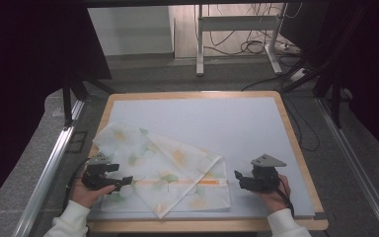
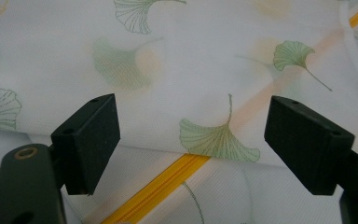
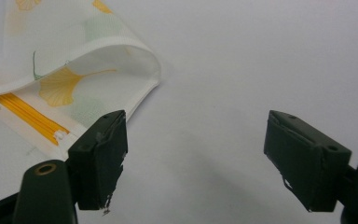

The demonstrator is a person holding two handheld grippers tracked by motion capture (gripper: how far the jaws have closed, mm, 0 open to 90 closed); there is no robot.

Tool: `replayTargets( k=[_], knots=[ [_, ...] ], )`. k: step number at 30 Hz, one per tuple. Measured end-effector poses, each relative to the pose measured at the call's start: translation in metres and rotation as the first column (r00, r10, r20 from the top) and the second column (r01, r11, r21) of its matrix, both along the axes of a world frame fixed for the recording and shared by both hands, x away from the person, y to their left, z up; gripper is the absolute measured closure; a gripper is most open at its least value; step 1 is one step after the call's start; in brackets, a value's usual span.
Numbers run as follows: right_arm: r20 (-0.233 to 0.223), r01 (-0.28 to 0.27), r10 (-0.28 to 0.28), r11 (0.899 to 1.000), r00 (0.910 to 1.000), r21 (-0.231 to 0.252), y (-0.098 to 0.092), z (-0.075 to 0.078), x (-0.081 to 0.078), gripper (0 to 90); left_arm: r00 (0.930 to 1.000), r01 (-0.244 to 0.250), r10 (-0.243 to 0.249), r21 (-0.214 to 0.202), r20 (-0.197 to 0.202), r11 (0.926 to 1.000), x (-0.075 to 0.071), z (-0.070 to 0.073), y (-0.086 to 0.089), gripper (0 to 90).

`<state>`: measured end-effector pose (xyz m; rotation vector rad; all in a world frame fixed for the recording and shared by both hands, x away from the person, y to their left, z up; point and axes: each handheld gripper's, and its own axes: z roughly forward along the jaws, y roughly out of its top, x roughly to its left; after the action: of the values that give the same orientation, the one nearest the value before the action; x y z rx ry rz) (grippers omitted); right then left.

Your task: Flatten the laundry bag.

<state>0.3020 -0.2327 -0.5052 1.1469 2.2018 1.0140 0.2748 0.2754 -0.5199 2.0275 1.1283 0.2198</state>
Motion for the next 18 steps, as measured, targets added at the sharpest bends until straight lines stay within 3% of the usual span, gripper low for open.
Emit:
replayTargets(
  k=[13,18],
  knots=[
    [0.008,-0.047,0.047,0.999,0.9989,0.014,0.008,0.006,-0.005,28.5,1.0000,-0.001,0.001,0.012,0.007,0.9999,-0.001,-0.001,-0.002,17.6],
    [-0.002,-0.075,0.075,0.996,0.9972,0.043,0.021,0.016,-0.004,29.3,0.9999,-0.007,0.007,0.005,0.012,1.0000,-0.001,0.001,-0.001,17.7]
  ],
)
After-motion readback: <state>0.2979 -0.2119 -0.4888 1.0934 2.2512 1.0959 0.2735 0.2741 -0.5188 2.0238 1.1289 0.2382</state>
